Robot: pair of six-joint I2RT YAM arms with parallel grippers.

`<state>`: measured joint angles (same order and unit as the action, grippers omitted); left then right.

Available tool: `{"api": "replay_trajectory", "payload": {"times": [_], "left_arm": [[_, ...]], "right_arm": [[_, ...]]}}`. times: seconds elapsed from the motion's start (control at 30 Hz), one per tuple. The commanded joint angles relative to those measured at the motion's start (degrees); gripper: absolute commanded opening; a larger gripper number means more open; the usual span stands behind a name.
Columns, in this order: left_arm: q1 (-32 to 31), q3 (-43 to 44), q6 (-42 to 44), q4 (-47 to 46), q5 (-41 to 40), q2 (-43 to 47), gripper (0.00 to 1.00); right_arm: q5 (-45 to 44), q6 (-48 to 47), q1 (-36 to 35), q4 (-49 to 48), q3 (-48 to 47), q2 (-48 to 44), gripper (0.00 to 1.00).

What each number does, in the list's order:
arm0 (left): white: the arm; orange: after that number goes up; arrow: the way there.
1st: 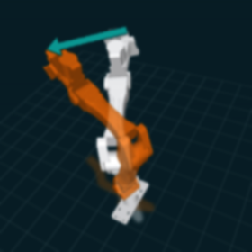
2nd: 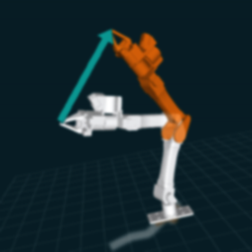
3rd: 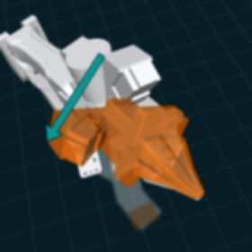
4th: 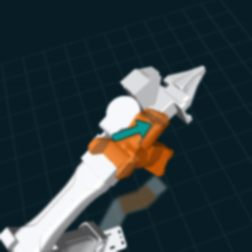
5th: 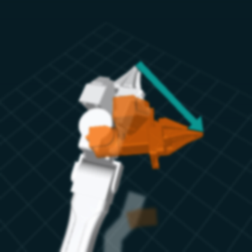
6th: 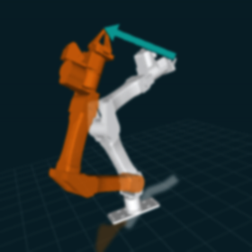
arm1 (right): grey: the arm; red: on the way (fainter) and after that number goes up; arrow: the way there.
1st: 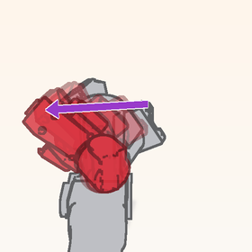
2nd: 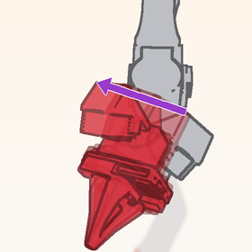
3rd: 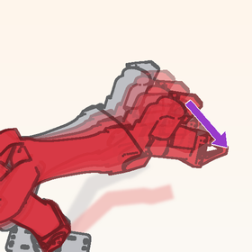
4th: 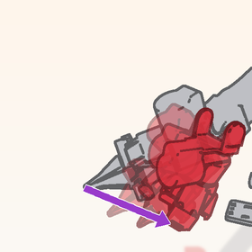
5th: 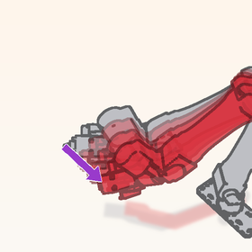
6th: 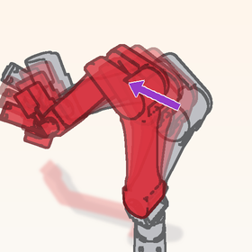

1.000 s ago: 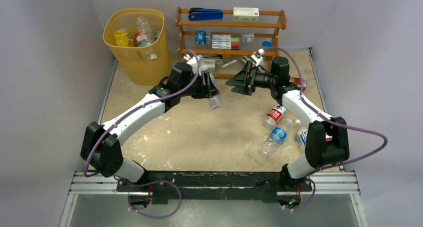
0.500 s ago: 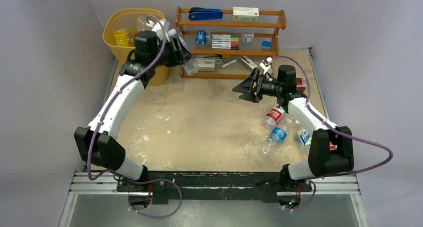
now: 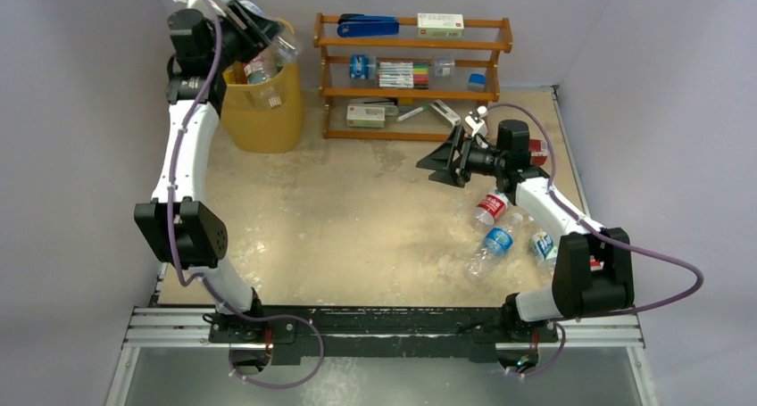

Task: Put the plastic bottles in the bin
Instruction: Place the plastic bottle in the trash bin, then pick up the plastic bottle at the center of the board.

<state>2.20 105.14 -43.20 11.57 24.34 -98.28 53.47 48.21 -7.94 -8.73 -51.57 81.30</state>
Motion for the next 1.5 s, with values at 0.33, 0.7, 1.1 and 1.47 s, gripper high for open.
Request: {"api": "replay_trajectory", "payload": {"times": [0.33,0.7,1.1,1.47], "left_arm": [[14.99,9.53,-5.49,-6.74,3.2,-7.12,0.58],[15.03,24.19,7.67,19.88,-5.19,-14.82,0.77],[14.94,24.49,6.2,18.53,-1.57,-9.87,0.81],[7.16,17.47,5.56,16.81,4.56,-1.2,0.83]], "right_arm": [[1.41,-1.91,-0.15,-1.13,1.34,-0.89,1.0],[1.32,-1.81,-0.15,-2.24,1.05,0.56,1.0],[0.84,-1.83,-0.14,-2.08,0.36,1.01,1.0],[-1.98,-5.46,-0.14,6.29,-3.39,-0.67,1.0]]}}
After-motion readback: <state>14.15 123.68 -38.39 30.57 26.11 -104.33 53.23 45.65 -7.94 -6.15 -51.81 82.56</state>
